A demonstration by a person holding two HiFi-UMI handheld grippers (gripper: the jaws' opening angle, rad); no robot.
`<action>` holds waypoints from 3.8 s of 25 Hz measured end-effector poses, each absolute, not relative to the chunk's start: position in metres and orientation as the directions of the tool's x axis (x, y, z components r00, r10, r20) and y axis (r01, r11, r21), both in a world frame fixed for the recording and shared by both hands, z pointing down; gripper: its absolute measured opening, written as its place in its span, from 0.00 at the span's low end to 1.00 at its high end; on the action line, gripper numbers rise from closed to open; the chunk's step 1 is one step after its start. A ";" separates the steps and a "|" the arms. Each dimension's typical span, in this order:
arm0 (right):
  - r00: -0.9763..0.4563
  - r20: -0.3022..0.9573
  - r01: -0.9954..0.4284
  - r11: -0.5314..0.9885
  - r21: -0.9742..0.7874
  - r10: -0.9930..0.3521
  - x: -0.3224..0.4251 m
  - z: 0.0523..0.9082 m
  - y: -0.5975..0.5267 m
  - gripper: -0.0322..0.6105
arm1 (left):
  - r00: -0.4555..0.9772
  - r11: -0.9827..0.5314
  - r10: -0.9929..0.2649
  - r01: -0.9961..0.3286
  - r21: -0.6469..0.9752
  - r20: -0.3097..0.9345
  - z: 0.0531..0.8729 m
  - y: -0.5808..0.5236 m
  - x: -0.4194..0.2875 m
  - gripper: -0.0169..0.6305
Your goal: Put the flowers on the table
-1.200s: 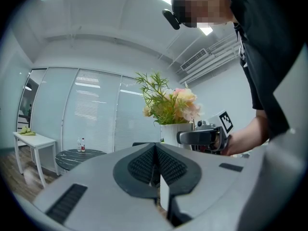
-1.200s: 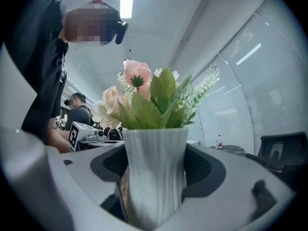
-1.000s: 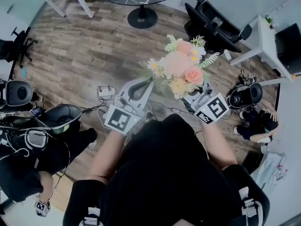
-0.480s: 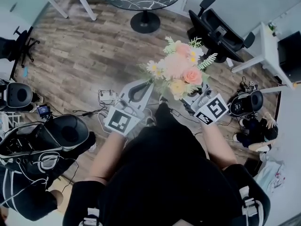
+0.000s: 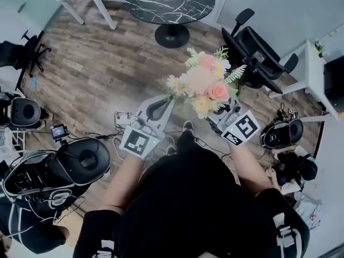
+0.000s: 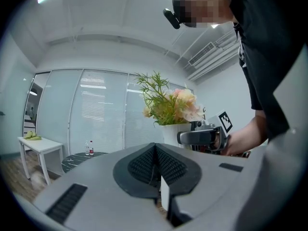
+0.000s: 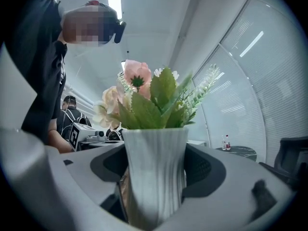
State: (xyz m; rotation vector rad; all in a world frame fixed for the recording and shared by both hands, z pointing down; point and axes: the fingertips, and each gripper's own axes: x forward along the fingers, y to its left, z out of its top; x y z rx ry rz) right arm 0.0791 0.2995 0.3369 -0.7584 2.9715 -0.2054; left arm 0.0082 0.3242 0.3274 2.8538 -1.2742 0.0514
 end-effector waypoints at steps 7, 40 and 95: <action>-0.887 -0.034 -0.450 0.877 -0.167 -0.461 0.082 0.345 0.242 0.59 | 0.651 -0.651 -0.758 -0.759 0.011 0.043 0.336 0.268 0.011 0.05; -0.900 -0.046 -0.426 0.897 -0.117 -0.434 0.088 0.333 0.113 0.59 | 0.608 -0.609 -0.793 -0.793 -0.015 0.039 0.333 0.149 0.026 0.05; -0.792 -0.022 -0.606 0.790 -0.096 -0.610 -0.084 0.356 -0.118 0.59 | 0.738 -0.738 -0.674 -0.675 0.009 0.049 0.355 -0.092 -0.155 0.05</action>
